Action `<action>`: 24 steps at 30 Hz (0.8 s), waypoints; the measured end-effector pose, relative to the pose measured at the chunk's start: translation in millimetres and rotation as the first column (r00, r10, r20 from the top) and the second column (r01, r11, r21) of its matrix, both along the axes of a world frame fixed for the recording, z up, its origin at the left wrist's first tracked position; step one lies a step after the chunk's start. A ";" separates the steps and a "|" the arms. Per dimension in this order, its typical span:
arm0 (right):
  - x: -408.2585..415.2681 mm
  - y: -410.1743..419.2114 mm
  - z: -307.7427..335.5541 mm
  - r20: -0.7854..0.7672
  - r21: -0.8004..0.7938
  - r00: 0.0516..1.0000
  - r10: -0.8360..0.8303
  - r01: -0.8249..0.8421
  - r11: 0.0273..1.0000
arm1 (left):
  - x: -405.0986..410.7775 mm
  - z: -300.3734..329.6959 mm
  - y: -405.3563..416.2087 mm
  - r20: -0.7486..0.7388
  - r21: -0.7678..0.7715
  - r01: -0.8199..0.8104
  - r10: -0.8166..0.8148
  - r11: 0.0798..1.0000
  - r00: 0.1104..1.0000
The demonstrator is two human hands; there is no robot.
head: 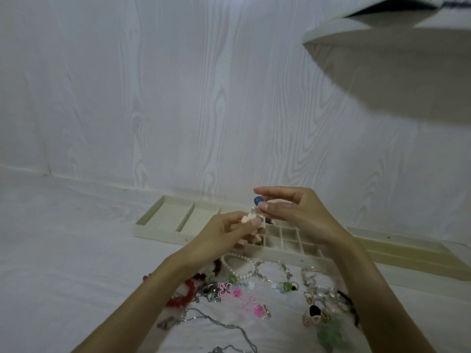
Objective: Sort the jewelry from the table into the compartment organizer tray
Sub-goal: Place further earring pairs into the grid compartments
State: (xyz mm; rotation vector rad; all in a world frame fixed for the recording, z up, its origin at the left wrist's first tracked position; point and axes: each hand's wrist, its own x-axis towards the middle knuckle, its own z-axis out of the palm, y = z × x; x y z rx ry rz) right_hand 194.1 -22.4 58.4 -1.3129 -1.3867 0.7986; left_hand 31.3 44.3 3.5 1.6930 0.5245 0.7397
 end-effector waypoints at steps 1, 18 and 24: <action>3.3 1.6 0.0 -0.017 -0.004 1.000 -0.015 0.015 1.000 | 6.4 2.6 3.6 0.016 -0.006 -0.008 0.008 1.000 1.000; 79.1 77.2 -46.9 0.411 0.133 0.722 -0.556 0.556 0.820 | 106.1 -8.2 95.8 -0.297 0.386 -0.276 0.402 0.880 0.866; 89.5 81.2 -62.9 0.490 0.124 0.686 -0.538 0.556 0.822 | 112.4 -11.5 89.6 -0.382 0.550 -0.244 0.500 0.799 0.777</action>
